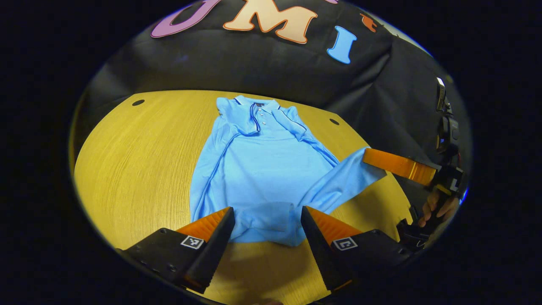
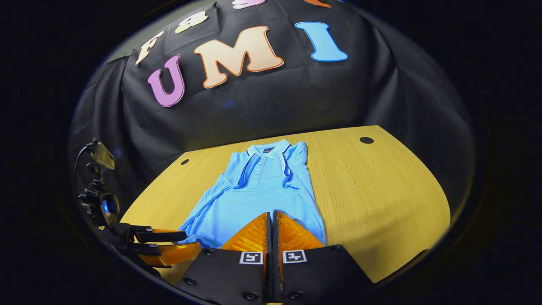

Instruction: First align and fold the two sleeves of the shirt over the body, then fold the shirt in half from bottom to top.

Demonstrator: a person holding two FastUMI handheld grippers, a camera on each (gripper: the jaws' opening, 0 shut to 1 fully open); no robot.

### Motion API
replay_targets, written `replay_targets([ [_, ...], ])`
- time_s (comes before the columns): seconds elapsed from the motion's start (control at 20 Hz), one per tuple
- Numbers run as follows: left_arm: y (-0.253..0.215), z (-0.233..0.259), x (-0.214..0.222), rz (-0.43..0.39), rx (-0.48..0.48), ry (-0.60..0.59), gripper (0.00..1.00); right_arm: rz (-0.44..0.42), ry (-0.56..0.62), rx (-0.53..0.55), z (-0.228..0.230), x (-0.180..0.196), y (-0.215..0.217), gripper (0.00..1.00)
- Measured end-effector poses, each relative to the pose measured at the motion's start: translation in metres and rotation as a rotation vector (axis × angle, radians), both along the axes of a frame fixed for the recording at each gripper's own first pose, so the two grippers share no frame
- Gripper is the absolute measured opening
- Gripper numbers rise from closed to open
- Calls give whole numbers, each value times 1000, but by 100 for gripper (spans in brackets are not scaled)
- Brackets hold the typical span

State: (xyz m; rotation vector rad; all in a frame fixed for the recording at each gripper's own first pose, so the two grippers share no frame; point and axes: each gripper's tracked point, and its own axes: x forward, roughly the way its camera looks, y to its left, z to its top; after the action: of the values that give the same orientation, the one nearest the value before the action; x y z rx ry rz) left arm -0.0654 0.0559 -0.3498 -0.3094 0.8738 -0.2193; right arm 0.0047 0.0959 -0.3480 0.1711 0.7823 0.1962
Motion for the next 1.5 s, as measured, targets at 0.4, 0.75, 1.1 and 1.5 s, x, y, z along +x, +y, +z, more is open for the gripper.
replay_targets([
  [0.4, 31, -21, 10, 96, 85, 48, 0, 2, 0, 12, 3, -2, 3, 3],
  [0.75, 52, 26, 59, 131, 95, -74, 0, -4, -47, 38, 18, 17, 12, 2],
  [1.1, 66, 48, 122, 128, 83, -162, 0, 3, -110, 44, 31, 61, 27, 2],
  [1.5, 44, -5, 92, -23, 78, -46, 79, 6, -104, 27, 24, 69, 29, 3],
])
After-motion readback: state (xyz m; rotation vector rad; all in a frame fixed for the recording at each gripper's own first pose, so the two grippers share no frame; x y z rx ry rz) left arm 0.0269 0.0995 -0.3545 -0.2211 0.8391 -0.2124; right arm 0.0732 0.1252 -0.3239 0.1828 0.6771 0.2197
